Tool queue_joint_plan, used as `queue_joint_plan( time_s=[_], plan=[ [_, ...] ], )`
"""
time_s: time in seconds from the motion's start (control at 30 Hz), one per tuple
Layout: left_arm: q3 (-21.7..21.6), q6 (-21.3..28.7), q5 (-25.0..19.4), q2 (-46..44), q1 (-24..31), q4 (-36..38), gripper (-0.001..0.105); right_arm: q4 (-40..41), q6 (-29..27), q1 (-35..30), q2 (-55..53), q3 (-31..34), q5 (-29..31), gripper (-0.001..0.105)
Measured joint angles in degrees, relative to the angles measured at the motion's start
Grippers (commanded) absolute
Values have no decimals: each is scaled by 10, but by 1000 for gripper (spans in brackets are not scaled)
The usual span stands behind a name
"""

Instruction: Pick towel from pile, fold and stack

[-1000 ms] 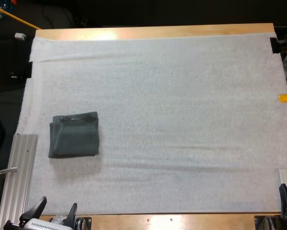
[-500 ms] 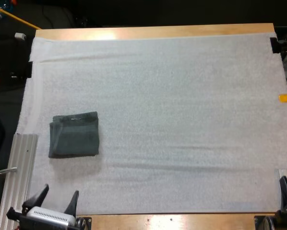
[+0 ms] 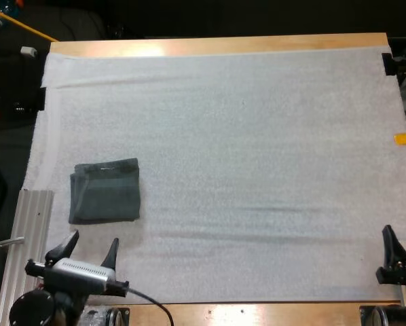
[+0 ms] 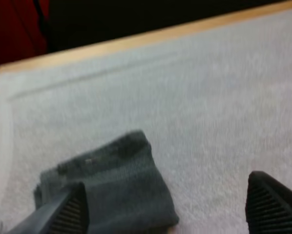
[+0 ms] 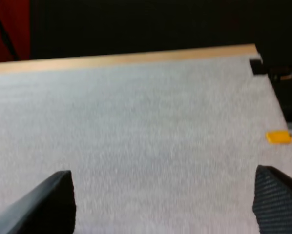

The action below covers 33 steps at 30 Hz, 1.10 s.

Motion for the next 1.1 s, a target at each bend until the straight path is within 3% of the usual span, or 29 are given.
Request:
queue_joint_plan(
  time_s=[0.23,1.1],
  plan=[
    [33,0,0,0,0,0,64,-1,8,0,1,40,0,72],
    [33,0,3,0,0,0,64,3,29,0,1,52,0,72]
  ],
)
